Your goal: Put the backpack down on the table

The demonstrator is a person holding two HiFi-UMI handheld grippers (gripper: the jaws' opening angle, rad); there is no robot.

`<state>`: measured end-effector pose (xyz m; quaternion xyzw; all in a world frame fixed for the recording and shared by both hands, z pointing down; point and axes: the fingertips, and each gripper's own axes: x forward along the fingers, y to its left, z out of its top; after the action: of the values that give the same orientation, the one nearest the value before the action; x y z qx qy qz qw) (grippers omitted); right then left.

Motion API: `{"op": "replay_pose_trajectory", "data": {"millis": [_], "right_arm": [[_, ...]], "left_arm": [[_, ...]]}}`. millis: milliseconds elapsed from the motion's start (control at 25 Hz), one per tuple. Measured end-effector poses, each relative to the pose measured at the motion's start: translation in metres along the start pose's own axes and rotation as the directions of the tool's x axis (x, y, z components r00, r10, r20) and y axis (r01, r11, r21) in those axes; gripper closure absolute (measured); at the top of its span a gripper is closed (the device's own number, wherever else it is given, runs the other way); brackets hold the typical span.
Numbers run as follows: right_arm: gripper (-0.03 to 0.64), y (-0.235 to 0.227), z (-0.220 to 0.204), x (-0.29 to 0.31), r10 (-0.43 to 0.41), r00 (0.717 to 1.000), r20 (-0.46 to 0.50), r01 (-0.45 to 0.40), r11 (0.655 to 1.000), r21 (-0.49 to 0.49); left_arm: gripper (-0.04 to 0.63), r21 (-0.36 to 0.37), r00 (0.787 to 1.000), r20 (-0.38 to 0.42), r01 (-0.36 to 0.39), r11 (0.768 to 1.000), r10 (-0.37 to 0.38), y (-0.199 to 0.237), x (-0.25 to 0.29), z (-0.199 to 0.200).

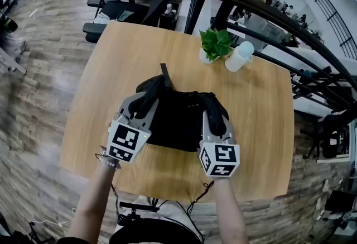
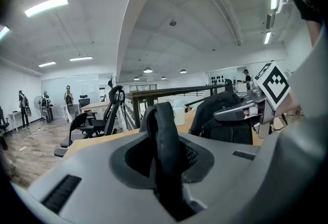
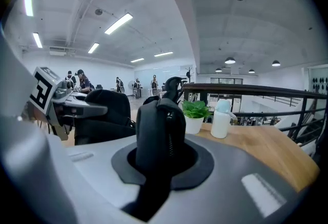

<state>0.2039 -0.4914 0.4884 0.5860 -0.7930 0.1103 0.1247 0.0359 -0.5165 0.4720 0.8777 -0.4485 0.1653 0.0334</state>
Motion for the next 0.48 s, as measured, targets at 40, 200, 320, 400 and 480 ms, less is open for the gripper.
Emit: {"op": "replay_pose_trajectory", "data": {"millis": [40, 200, 320, 400, 480], "right_arm": [[0.557, 0.001, -0.004, 0.001, 0.001, 1.000, -0.010, -0.001, 1.000, -0.011], [0.555, 0.000, -0.021, 0.008, 0.008, 0.998, -0.056, -0.009, 1.000, -0.025], [0.554, 0.001, -0.033, 0.011, 0.011, 0.996, -0.086, -0.015, 0.999, -0.037], [0.554, 0.000, -0.039, 0.012, 0.013, 0.995, -0.096, -0.016, 0.999, -0.039], [0.552, 0.000, -0.044, 0.015, 0.019, 0.995, -0.102, -0.023, 0.999, -0.035]], "left_arm": [[0.529, 0.001, 1.000, -0.008, 0.004, 1.000, -0.004, -0.001, 0.002, -0.003], [0.531, 0.006, 0.999, -0.040, 0.019, 1.000, -0.019, -0.004, 0.011, -0.015], [0.531, 0.003, 0.998, -0.054, 0.026, 1.000, -0.026, -0.008, 0.013, -0.021], [0.531, 0.005, 0.998, -0.063, 0.033, 0.999, -0.032, -0.011, 0.017, -0.024], [0.531, 0.005, 0.997, -0.073, 0.040, 0.999, -0.039, -0.012, 0.021, -0.029]]}}
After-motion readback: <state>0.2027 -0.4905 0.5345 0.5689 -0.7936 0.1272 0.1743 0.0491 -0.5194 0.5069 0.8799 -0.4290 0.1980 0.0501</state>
